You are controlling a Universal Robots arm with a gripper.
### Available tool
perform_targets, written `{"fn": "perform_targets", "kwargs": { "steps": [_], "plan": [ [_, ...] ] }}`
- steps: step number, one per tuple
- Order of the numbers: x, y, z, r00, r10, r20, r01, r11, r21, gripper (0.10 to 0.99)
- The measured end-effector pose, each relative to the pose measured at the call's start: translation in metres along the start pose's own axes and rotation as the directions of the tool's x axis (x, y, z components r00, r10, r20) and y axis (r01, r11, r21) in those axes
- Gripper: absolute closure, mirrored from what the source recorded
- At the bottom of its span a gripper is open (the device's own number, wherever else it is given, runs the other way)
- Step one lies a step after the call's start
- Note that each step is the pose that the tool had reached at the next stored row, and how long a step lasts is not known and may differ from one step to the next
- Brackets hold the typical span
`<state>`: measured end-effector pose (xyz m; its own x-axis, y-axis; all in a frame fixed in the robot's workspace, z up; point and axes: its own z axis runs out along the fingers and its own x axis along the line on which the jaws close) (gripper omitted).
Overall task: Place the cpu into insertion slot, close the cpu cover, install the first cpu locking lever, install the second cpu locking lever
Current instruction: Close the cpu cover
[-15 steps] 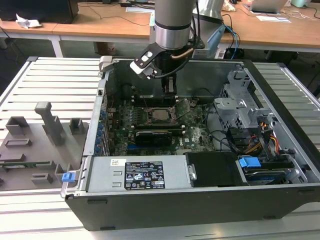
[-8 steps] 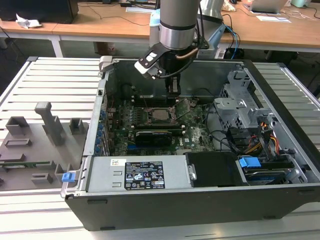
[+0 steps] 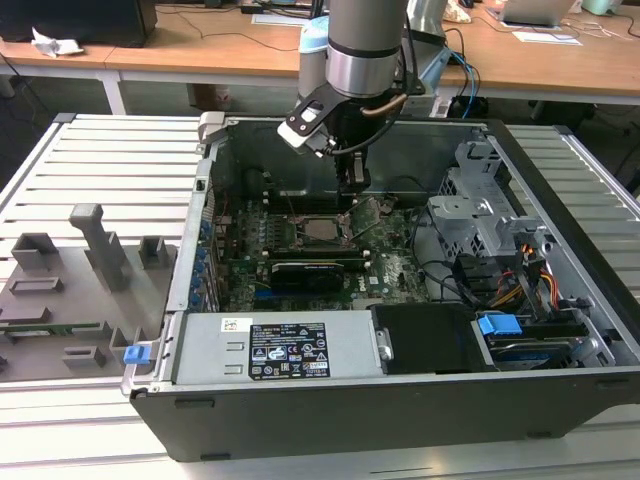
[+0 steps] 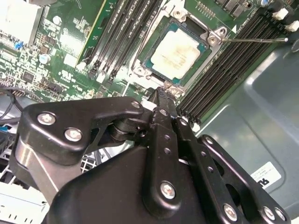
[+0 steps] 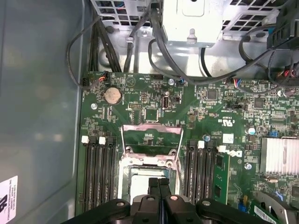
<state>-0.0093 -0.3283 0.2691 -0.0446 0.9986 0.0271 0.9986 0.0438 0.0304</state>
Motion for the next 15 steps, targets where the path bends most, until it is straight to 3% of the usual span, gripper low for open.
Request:
{"fn": "perform_targets", "kwargs": {
  "steps": [5,12,15],
  "plan": [
    [-0.0002,0.0049,0.0001,1.0000,0.001,-0.0004,-0.001,1.0000,0.009,0.980],
    [-0.0005,0.0101,0.0003,1.0000,0.001,0.0010,-0.001,0.9999,0.010,0.980],
    [-0.0009,0.0180,0.0005,1.0000,0.001,0.0011,-0.001,0.9999,0.011,0.980]
  ]
}}
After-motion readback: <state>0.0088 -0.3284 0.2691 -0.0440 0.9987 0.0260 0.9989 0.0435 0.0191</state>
